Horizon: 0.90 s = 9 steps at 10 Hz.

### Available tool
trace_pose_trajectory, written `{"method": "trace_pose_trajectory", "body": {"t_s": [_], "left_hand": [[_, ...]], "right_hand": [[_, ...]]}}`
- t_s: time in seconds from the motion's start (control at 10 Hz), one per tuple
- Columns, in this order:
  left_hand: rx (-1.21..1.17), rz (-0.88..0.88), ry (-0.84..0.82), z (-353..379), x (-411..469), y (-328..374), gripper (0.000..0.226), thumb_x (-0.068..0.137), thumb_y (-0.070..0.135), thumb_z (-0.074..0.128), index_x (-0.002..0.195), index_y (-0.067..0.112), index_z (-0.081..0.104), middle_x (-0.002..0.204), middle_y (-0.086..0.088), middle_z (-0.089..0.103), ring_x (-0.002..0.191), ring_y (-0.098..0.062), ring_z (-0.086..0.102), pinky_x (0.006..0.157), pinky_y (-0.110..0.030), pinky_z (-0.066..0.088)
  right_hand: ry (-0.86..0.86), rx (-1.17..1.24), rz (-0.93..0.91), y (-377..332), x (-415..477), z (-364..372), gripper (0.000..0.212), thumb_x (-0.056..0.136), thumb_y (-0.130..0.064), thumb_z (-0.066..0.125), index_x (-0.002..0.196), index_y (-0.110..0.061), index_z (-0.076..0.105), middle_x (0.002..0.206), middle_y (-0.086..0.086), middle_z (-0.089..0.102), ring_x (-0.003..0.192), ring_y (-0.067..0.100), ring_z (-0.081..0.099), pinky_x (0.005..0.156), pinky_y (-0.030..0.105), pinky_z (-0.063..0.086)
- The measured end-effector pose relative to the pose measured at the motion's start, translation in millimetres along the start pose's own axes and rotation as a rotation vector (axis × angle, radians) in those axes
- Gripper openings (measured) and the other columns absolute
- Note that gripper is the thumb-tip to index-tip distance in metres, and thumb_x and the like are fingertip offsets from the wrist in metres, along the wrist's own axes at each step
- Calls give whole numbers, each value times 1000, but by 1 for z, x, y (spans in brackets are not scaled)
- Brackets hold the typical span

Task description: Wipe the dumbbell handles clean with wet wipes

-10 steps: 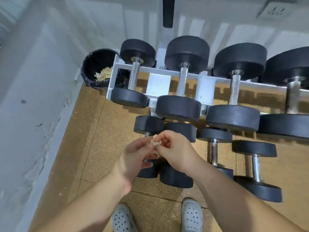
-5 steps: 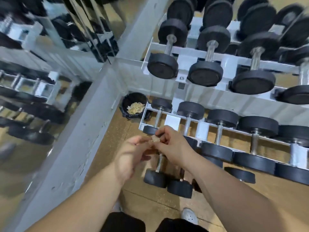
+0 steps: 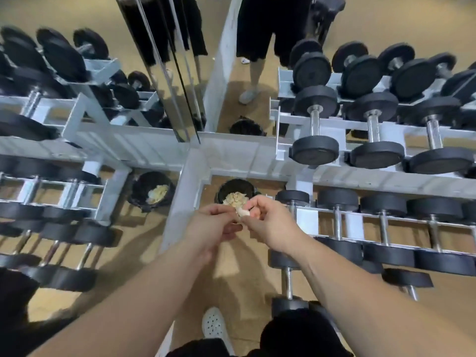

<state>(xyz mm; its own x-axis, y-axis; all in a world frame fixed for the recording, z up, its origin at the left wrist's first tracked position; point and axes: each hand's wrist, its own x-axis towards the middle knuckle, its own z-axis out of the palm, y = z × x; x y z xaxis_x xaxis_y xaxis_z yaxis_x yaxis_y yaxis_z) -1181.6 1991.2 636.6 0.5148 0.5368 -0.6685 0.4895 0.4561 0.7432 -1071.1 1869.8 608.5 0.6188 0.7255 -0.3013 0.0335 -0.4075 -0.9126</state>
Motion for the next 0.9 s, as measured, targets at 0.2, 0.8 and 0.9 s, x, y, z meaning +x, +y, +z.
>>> {"method": "trace_pose_trajectory", "body": {"t_s": [0.2, 0.8, 0.9], "left_hand": [[155, -9, 40, -62, 58, 34, 10, 95, 16, 66, 103, 14, 72, 98, -9, 77, 87, -26, 73, 85, -45, 61], [200, -35, 138, -70, 191, 143, 18, 99, 32, 62, 111, 18, 62, 106, -9, 71, 83, -22, 65, 72, -36, 50], [215, 12, 146, -69, 183, 150, 21, 100, 30, 61, 114, 15, 62, 103, -10, 69, 83, -22, 62, 71, -35, 51]], "right_hand": [[155, -133, 119, -9, 70, 20, 15, 86, -18, 71, 94, -29, 65, 77, -11, 63, 66, 12, 59, 59, 25, 47], [4, -245, 377, 16, 290, 1, 8, 94, -21, 61, 98, -26, 64, 101, 8, 72, 82, 26, 70, 72, 33, 56], [80, -95, 340, 3, 286, -4, 6, 92, -25, 64, 98, -27, 65, 96, 3, 71, 89, 26, 70, 79, 37, 55]]}}
